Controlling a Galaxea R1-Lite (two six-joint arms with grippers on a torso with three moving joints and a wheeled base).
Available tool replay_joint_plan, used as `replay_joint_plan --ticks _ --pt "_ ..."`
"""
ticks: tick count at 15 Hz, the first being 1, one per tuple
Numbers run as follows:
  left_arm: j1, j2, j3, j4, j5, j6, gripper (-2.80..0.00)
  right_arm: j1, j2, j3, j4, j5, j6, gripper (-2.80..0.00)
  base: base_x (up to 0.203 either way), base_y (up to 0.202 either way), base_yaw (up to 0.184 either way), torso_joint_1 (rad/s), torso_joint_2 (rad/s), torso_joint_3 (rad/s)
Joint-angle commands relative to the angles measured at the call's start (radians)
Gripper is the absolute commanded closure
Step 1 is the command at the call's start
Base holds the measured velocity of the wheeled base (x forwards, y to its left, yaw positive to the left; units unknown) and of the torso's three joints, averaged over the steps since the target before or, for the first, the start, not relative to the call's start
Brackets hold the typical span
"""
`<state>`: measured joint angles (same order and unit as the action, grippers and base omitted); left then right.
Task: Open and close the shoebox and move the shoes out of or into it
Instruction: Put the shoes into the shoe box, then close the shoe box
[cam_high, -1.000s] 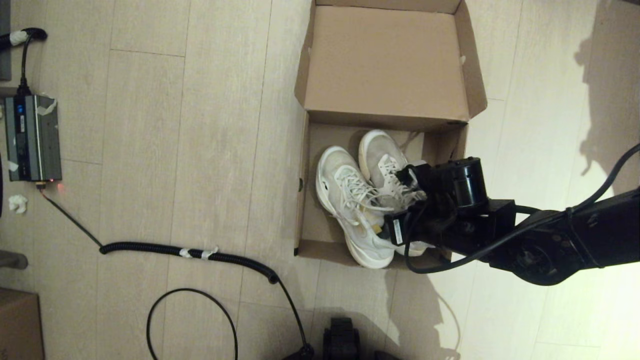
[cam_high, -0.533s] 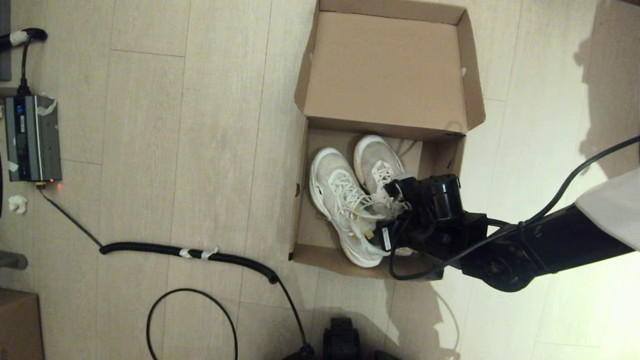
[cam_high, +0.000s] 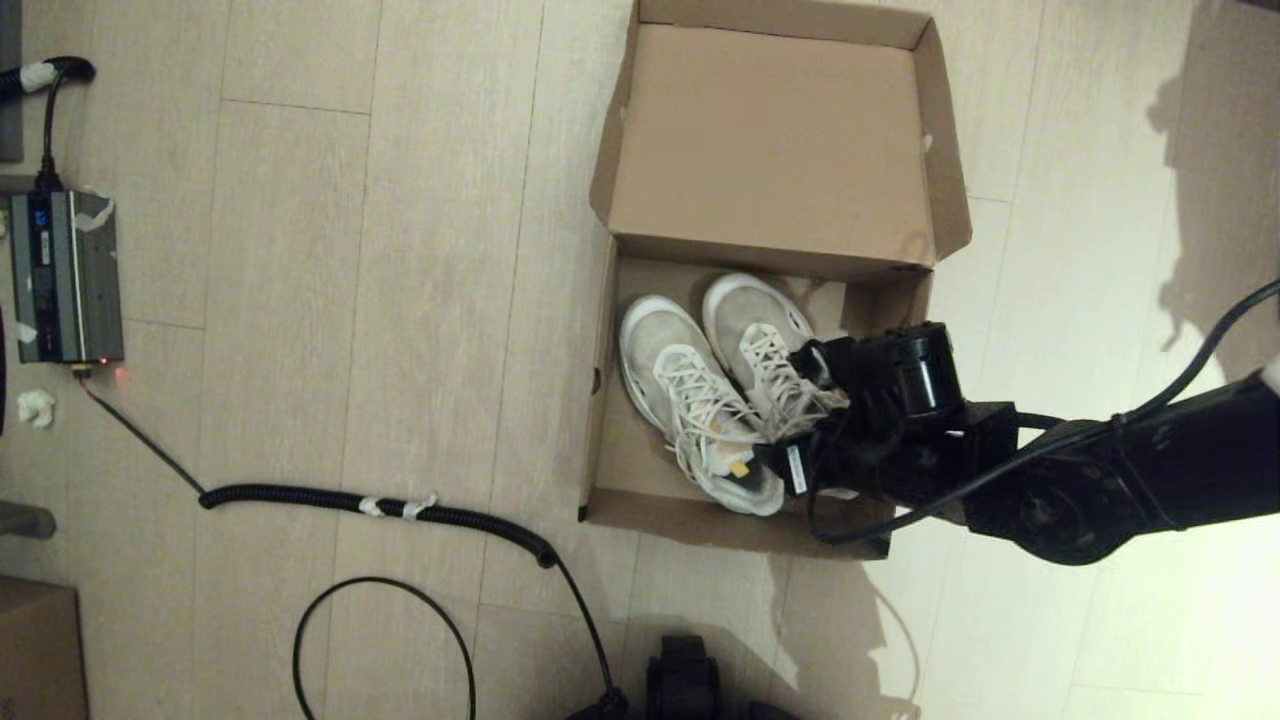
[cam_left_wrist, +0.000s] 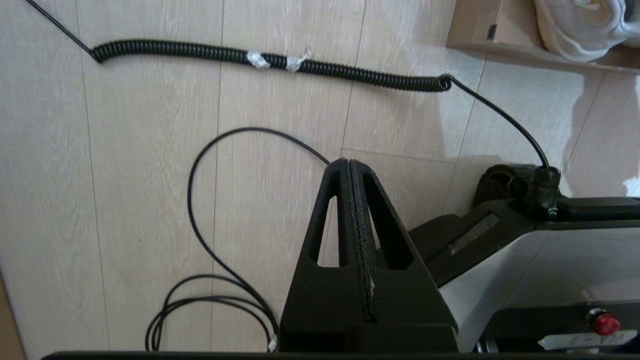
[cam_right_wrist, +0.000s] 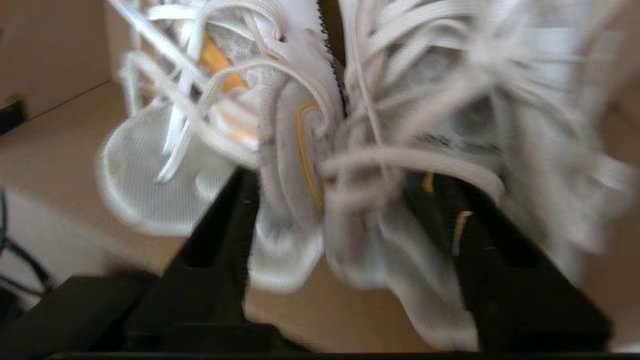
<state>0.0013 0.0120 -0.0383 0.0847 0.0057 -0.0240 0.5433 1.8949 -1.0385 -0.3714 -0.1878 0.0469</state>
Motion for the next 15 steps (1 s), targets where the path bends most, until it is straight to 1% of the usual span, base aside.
replay_joint_plan --ticks 1,4,5,6,8,9,10,11,12,13,14,15 --pt "0.0 -0.012 0.001 0.0 0.0 -0.001 0.0 0.001 -0.074 0.007 0.03 -0.001 0.002 -2.8 0.0 0.0 0.0 0.0 0.0 0.0" --pt "0.0 -0.012 0.006 -0.016 0.003 0.003 0.0 0.0 -0.169 0.036 0.034 0.0 0.001 -2.8 0.0 0.0 0.0 0.0 0.0 0.0" --pt "0.0 -0.012 -0.005 -0.016 0.008 0.02 0.0 0.0 -0.22 0.05 0.035 0.0 0.003 -2.8 0.0 0.0 0.0 0.0 0.0 0.0" --pt "0.0 -0.013 -0.035 -0.013 0.016 0.028 0.0 -0.001 -0.275 0.069 0.042 -0.001 0.002 0.0 0.0 0.0 0.0 0.0 0.0 0.0" --pt "0.0 0.001 -0.129 0.0 0.019 0.034 0.0 -0.022 -0.395 0.114 0.073 0.0 0.004 0.0 0.0 0.0 0.0 0.0 0.0 0.0" --pt "-0.001 0.038 -0.178 0.006 0.015 0.034 0.0 -0.051 -0.451 0.135 0.083 0.001 0.006 0.0 0.0 0.0 0.0 0.0 0.0 0.0" --pt "-0.004 0.099 -0.216 0.008 0.005 0.031 0.0 -0.107 -0.482 0.147 0.088 0.005 0.006 0.0 0.0 0.0 0.0 0.0 0.0 0.0" --pt "-0.01 0.176 -0.25 0.005 -0.012 0.026 0.0 -0.18 -0.492 0.148 0.091 0.02 0.007 0.0 0.0 0.0 0.0 0.0 0.0 0.0" --pt "-0.019 0.27 -0.286 -0.001 -0.035 0.013 0.0 -0.265 -0.49 0.138 0.093 0.06 0.007 0.0 0.0 0.0 0.0 0.0 0.0 0.0" --pt "-0.027 0.379 -0.323 -0.016 -0.061 -0.015 0.0 -0.356 -0.473 0.114 0.101 0.123 0.007 0.0 0.0 0.0 0.0 0.0 0.0 0.0" --pt "-0.032 0.502 -0.366 -0.042 -0.088 -0.058 0.0 -0.445 -0.439 0.073 0.123 0.195 0.004 0.0 0.0 0.0 0.0 0.0 0.0 0.0" --pt "-0.036 0.641 -0.419 -0.081 -0.119 -0.11 0.0 -0.525 -0.379 0.009 0.163 0.287 -0.002 0.0 0.0 0.0 0.0 0.0 0.0 0.0"
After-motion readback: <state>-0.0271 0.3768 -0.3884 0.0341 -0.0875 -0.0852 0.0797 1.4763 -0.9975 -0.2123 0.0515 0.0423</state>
